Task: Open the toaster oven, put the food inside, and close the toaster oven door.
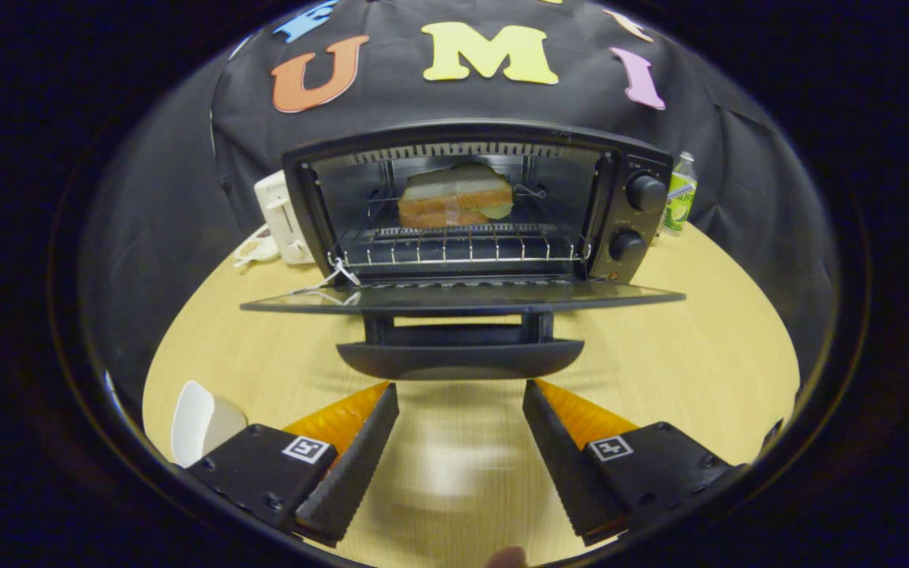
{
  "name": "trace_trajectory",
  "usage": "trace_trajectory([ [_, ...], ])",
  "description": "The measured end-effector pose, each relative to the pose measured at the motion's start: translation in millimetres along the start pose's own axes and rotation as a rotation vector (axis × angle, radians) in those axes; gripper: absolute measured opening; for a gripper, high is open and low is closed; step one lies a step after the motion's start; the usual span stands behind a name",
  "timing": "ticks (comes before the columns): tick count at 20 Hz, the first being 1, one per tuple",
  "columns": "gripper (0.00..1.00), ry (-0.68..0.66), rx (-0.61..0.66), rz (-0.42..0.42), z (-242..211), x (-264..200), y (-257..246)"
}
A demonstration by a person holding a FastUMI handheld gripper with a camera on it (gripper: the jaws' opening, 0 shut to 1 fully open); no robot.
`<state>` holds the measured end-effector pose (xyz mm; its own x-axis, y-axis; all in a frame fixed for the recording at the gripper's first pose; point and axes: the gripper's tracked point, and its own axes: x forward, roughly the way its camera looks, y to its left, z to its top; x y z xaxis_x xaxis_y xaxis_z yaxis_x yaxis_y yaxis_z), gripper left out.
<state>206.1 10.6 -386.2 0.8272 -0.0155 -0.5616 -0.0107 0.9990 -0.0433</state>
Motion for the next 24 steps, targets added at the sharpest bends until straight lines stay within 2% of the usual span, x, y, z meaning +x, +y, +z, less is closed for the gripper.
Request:
trace_trajectory([
  [5, 1.00, -0.019, -0.014, 0.008, 4, -7, 2],
  [9, 1.00, -0.048, -0.003, 0.019, 30, -25, 2],
  [14, 1.00, -0.102, -0.036, 0.019, 93, -33, 2],
  [19, 1.00, -0.192, -0.092, 0.035, 146, -63, 10],
  [24, 1.00, -0.328, -0.061, 0.062, 211, -137, 15],
])
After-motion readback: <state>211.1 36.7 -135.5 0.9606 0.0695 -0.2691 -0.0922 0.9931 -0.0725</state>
